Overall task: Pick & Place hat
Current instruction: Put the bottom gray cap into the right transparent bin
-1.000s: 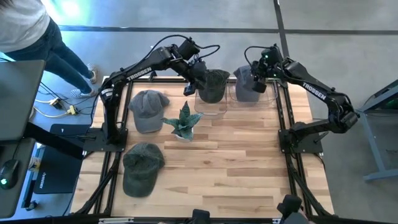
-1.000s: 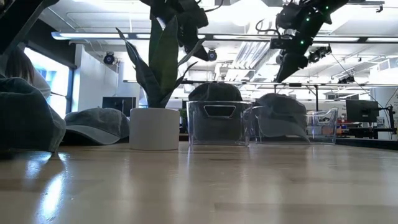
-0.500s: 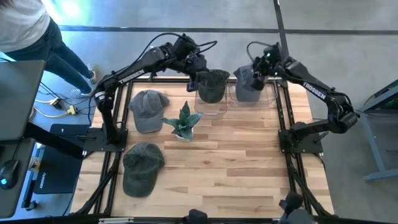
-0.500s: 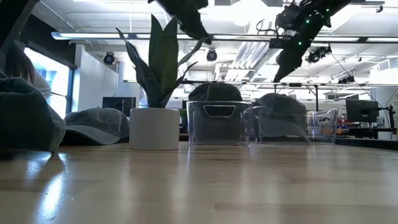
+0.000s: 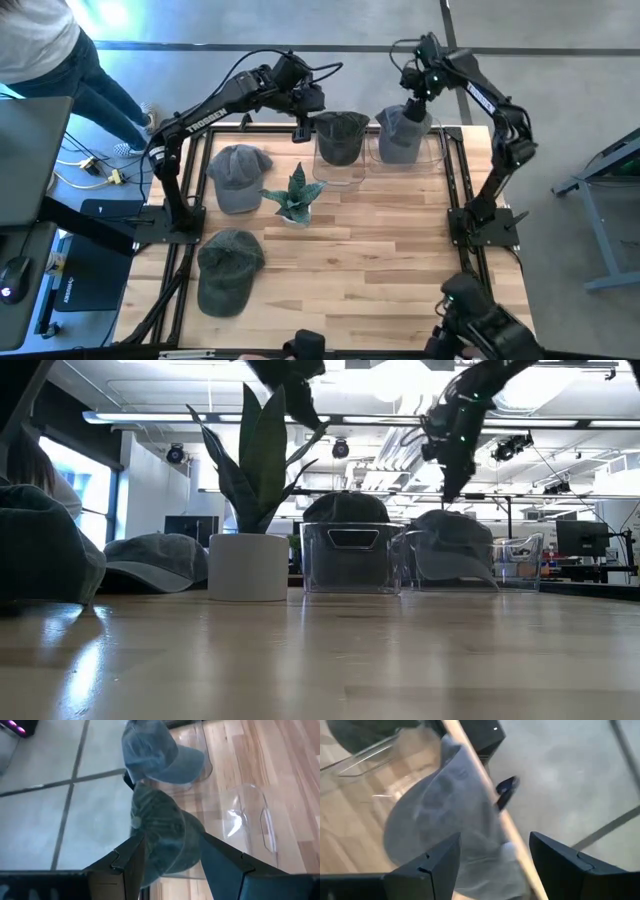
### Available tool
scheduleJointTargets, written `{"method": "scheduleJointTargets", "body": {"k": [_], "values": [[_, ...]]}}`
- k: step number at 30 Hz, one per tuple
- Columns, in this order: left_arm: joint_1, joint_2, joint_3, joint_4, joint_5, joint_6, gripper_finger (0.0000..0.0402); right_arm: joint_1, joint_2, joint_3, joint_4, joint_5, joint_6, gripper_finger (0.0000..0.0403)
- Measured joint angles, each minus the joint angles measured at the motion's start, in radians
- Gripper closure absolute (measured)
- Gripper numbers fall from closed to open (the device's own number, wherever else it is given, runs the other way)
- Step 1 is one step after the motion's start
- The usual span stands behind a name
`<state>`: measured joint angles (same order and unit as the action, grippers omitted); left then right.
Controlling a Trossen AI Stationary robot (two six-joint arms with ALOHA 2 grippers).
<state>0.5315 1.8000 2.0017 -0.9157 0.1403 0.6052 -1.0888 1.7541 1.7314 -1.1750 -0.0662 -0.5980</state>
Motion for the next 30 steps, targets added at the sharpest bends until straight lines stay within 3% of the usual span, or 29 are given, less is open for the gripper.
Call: {"method": "scheduleJointTargets", "body": {"k": [7,12,23,30], "values": [[-0.002,0.002,-0.050,-0.020,0.007,0.019,0.0228,0.039,0.063,0.096,-0.076,0.107,-0.368,0.0174],[-0.001,0.002,-0.066,-0.046,0.007,0.040,0.0228,0.029,0.062,0.035,-0.058,0.176,-0.429,0.0174],[-0.001,0.003,-0.069,-0.052,0.009,0.071,0.0228,-0.026,0.062,-0.052,-0.035,0.060,-0.424,0.0176],[-0.001,0.003,-0.069,-0.052,0.009,0.071,0.0228,-0.043,0.062,-0.051,-0.048,-0.048,-0.397,0.0208]]}}
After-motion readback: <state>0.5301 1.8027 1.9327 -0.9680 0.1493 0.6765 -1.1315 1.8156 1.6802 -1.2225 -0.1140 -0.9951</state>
